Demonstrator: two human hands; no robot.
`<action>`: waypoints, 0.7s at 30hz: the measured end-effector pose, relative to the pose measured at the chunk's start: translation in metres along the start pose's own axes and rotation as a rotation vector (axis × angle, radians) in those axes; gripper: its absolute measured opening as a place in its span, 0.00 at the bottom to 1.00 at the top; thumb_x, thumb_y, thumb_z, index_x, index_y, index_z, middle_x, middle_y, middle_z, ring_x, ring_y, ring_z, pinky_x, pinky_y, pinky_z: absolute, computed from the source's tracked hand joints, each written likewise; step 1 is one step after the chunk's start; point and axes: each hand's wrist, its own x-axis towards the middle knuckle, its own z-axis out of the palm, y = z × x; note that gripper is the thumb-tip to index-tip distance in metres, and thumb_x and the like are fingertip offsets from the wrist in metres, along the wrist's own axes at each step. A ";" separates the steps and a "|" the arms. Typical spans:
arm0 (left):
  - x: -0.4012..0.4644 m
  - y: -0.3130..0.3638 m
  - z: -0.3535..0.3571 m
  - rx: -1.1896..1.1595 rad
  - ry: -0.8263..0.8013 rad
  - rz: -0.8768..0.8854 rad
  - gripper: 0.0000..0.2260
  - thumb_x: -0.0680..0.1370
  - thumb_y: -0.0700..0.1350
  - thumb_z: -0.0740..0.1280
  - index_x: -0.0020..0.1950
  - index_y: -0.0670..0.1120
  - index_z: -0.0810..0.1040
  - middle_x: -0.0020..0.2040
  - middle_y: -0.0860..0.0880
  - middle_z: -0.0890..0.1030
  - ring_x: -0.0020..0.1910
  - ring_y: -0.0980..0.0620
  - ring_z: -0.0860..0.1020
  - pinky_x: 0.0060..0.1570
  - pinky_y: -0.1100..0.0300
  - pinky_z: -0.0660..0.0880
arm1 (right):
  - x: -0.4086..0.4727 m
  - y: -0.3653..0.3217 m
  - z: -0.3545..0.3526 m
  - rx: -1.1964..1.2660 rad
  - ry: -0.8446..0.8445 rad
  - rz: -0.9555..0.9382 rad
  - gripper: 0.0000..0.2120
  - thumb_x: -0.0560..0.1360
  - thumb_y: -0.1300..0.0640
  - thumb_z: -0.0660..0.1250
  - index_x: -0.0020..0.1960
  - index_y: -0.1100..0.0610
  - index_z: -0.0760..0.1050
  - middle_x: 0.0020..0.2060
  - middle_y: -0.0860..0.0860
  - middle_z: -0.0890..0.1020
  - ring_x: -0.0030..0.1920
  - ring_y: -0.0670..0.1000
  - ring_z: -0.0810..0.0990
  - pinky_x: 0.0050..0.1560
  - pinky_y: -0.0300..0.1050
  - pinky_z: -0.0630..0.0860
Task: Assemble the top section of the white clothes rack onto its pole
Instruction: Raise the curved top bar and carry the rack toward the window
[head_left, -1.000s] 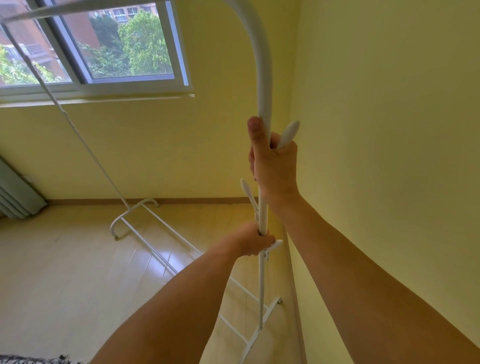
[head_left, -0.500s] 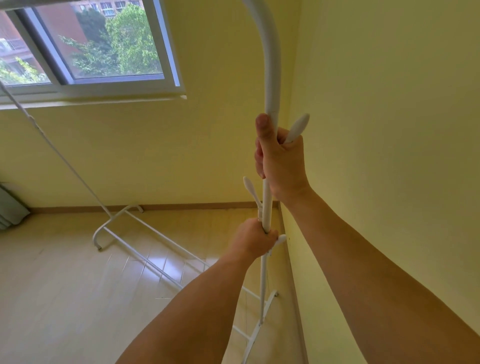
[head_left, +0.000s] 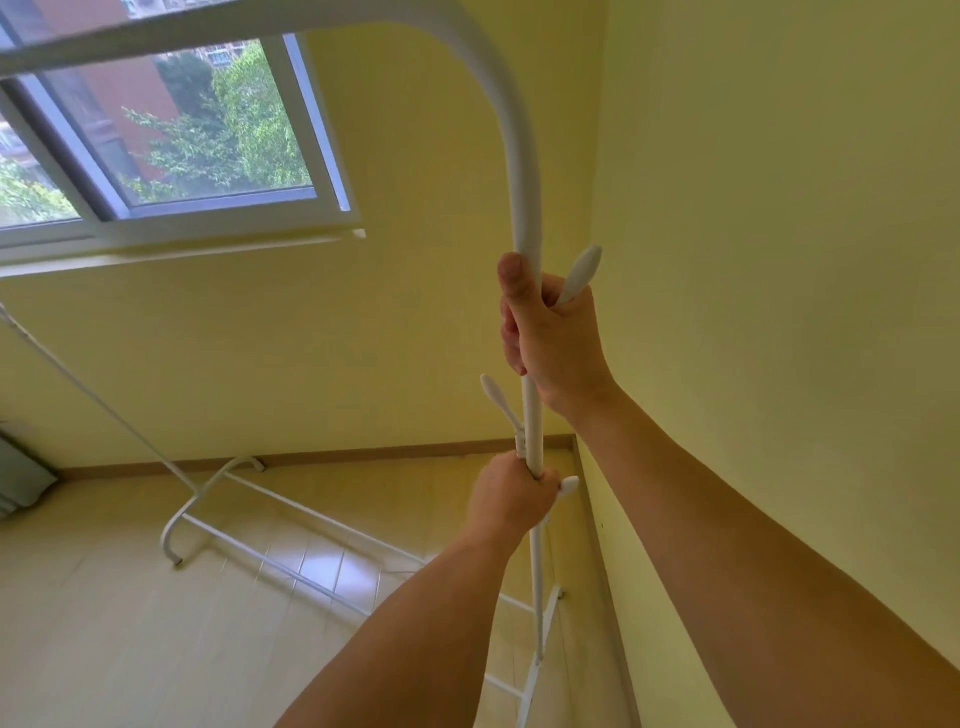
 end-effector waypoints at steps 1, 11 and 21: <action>0.008 0.001 0.000 0.008 0.011 -0.001 0.15 0.73 0.48 0.66 0.27 0.49 0.69 0.24 0.54 0.72 0.23 0.55 0.69 0.24 0.62 0.64 | 0.008 0.004 -0.002 0.004 -0.010 0.000 0.29 0.64 0.30 0.68 0.27 0.55 0.64 0.18 0.45 0.66 0.17 0.47 0.62 0.21 0.37 0.58; 0.085 0.013 -0.011 0.015 0.012 -0.012 0.12 0.73 0.52 0.64 0.34 0.46 0.75 0.31 0.51 0.75 0.28 0.52 0.71 0.28 0.60 0.67 | 0.088 0.035 -0.011 0.011 -0.055 0.005 0.30 0.63 0.28 0.69 0.26 0.53 0.64 0.18 0.46 0.66 0.17 0.48 0.62 0.21 0.38 0.58; 0.167 0.018 -0.022 0.051 0.029 -0.024 0.15 0.75 0.53 0.65 0.30 0.50 0.67 0.26 0.54 0.70 0.24 0.54 0.68 0.24 0.61 0.63 | 0.168 0.071 -0.012 0.030 -0.067 0.030 0.30 0.63 0.27 0.69 0.26 0.52 0.65 0.18 0.45 0.66 0.17 0.47 0.62 0.20 0.37 0.59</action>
